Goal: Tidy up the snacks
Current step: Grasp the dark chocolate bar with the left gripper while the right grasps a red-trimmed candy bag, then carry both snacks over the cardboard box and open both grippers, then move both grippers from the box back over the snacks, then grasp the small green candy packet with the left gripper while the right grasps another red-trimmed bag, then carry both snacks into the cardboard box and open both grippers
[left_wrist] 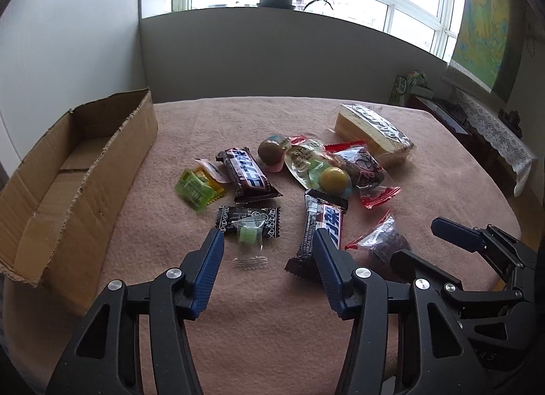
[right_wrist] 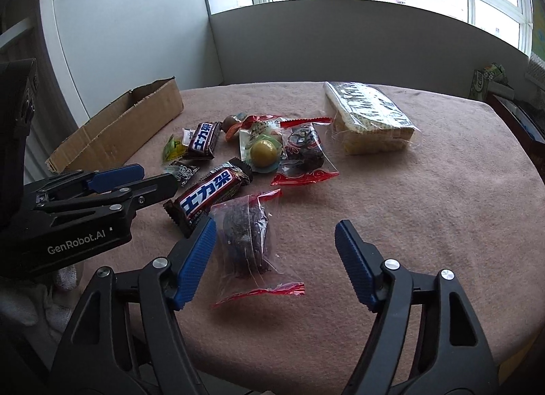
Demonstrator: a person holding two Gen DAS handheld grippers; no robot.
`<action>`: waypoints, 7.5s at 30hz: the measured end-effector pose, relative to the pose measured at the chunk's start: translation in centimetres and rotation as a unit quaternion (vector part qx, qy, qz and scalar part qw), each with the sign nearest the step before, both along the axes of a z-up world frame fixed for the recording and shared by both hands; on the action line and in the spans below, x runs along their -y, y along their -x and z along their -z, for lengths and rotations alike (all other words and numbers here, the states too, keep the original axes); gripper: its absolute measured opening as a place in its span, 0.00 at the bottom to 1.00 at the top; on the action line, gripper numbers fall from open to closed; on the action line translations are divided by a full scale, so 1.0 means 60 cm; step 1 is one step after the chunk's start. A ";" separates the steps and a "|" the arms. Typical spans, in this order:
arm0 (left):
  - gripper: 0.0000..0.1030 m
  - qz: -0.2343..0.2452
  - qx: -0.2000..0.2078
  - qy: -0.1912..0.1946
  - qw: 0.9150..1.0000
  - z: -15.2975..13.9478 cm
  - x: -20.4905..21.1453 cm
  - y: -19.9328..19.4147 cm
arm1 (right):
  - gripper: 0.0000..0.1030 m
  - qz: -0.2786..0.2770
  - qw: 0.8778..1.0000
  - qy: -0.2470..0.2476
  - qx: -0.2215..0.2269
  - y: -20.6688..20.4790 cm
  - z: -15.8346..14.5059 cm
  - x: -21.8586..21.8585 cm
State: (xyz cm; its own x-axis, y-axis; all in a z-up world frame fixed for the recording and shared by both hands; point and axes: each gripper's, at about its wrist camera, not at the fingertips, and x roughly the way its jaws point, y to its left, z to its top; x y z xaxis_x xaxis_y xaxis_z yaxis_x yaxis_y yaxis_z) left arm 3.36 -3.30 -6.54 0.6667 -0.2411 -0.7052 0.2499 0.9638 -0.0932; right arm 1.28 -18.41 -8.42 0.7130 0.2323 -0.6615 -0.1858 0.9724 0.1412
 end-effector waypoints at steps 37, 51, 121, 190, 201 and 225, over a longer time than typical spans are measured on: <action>0.24 0.085 -0.048 -0.006 0.995 0.032 0.071 -0.037 | 0.36 -0.047 0.994 -0.080 -0.056 -0.019 0.025 0.019; 0.21 0.051 -0.024 -0.010 0.998 0.014 0.036 -0.024 | 0.32 -0.016 0.994 -0.100 -0.031 -0.015 -0.003 0.028; 0.38 -0.139 0.092 0.049 0.985 -0.070 -0.229 0.009 | 0.80 -0.048 0.995 -0.079 0.047 -0.136 -0.143 -0.120; 0.17 -0.005 -0.035 0.004 0.999 0.016 -0.037 -0.034 | 0.35 0.014 0.999 -0.018 -0.033 -0.144 -0.034 0.024; 0.17 -0.025 0.001 0.016 1.000 -0.019 -0.066 -0.024 | 0.35 -0.001 0.999 -0.039 0.002 -0.132 -0.082 -0.007; 0.17 -0.156 0.060 0.046 0.985 -0.061 -0.252 -0.005 | 0.35 -0.135 0.988 -0.062 0.034 -0.155 -0.134 -0.274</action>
State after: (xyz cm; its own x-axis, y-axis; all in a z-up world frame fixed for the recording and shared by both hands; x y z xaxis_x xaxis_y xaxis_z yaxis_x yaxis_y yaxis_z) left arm 3.65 11.81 -2.87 0.7958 -0.0714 -0.6014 -0.0418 0.9842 -0.1721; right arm 10.61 -1.99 -0.35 0.6563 0.4962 -0.5684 -0.4487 0.8623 0.2346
